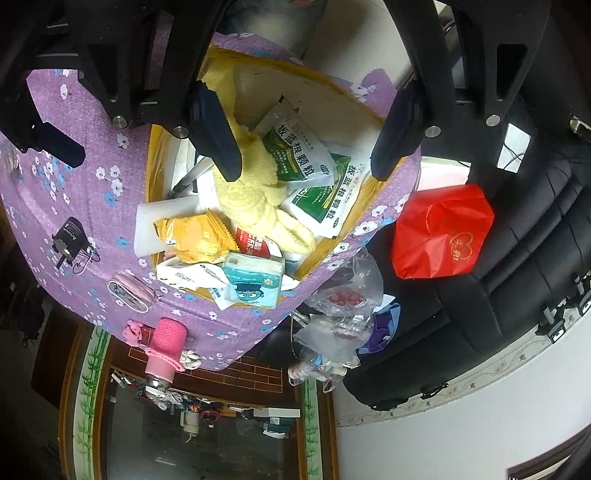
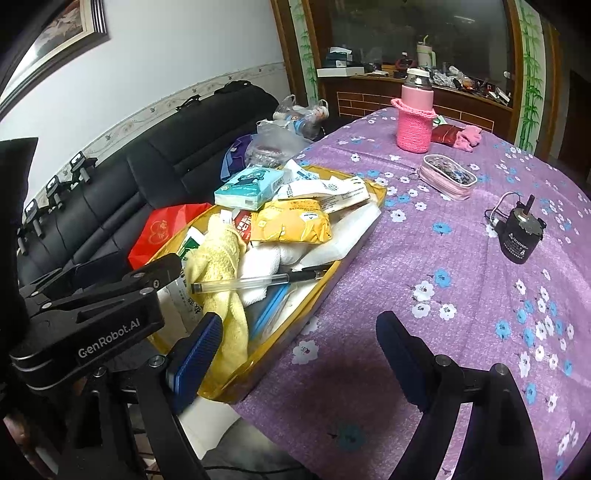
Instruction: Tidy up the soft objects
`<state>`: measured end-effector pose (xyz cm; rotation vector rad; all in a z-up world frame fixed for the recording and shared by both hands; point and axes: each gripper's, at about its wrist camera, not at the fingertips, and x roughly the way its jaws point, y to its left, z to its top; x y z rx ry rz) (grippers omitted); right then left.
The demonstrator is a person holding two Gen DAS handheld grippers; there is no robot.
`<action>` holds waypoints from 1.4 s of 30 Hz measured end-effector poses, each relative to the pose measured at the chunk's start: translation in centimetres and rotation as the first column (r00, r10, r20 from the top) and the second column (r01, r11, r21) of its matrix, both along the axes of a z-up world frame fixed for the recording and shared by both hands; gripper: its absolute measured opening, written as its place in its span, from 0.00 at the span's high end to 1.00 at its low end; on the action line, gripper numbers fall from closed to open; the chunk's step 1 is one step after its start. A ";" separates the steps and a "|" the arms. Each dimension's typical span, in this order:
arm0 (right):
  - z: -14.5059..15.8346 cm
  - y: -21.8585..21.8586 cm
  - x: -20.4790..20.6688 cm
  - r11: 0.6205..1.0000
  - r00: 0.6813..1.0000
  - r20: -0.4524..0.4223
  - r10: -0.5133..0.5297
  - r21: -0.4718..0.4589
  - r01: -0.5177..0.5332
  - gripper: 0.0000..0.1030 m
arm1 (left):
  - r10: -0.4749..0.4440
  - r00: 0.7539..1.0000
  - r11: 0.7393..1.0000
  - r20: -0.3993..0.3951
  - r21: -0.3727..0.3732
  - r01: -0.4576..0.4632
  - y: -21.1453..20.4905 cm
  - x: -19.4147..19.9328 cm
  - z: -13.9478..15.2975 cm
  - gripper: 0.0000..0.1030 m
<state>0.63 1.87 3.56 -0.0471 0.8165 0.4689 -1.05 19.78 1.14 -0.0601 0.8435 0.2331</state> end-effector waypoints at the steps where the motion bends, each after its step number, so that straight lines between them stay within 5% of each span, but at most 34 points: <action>1: 0.0 0.0 0.0 1.000 1.000 0.002 0.000 -0.002 0.000 0.16 | 0.003 1.000 1.000 0.001 0.003 -0.003 0.1 0.0 0.0 0.30; 4: 0.0 0.1 -0.1 1.000 1.000 0.005 0.009 -0.005 -0.009 0.16 | 0.035 0.999 0.999 0.040 -0.010 -0.034 1.0 -0.5 0.5 0.30; 42: 0.6 0.4 0.8 1.000 1.000 0.005 -0.007 -0.012 0.007 0.16 | 0.027 0.999 1.000 -0.020 0.014 -0.027 1.4 -0.3 -1.4 0.30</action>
